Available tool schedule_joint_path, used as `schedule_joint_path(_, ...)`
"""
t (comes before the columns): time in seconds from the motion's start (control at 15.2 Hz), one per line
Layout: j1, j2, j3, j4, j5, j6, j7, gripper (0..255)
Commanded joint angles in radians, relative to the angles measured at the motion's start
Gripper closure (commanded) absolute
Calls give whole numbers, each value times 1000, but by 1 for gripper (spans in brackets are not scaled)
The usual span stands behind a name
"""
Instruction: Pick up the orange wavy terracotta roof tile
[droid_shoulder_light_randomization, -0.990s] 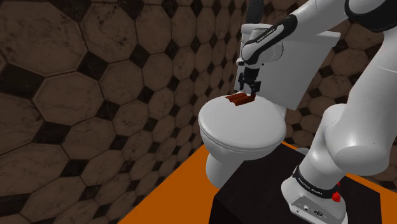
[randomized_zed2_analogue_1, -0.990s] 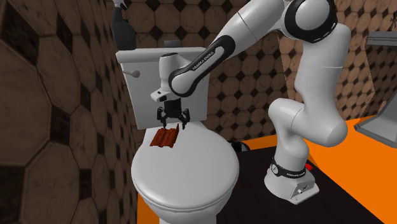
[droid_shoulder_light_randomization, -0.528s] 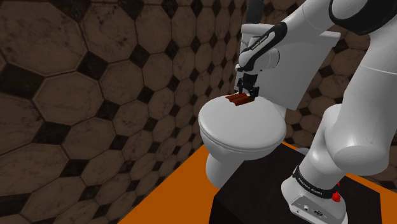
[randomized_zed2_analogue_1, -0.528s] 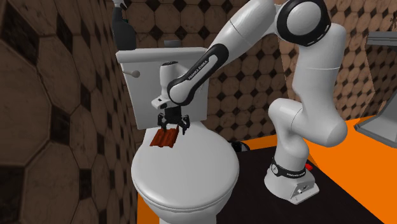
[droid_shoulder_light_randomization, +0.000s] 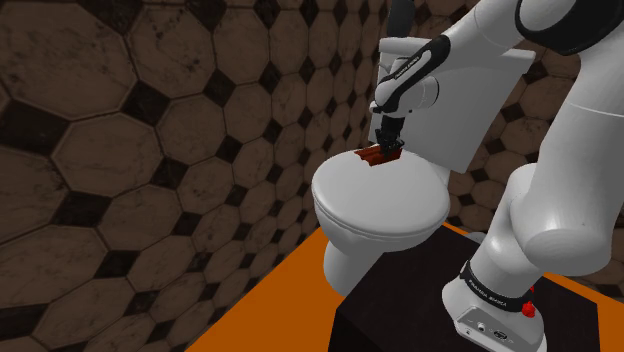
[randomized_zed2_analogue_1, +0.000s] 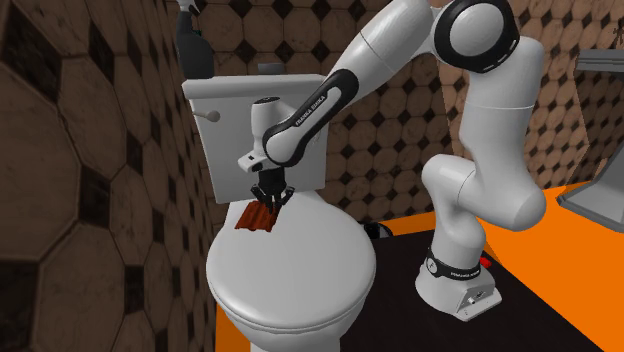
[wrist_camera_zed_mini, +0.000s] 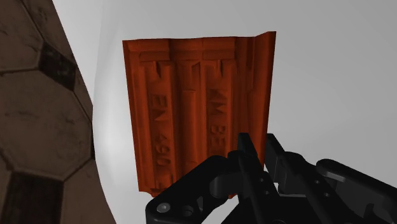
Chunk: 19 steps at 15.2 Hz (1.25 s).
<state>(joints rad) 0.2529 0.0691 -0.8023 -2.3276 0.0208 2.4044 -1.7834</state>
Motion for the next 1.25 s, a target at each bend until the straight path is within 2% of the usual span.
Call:
schedule_joint_path(0.0,0,0,0,0,0,0,0,255)
schedule_joint_path(0.73,8,-123,-1,48,-118,-136,82,255)
schedule_joint_path(1.06,7,-171,10,82,-155,-207,109,255)
schedule_joint_path(1.19,6,-173,10,83,-156,-209,110,255)
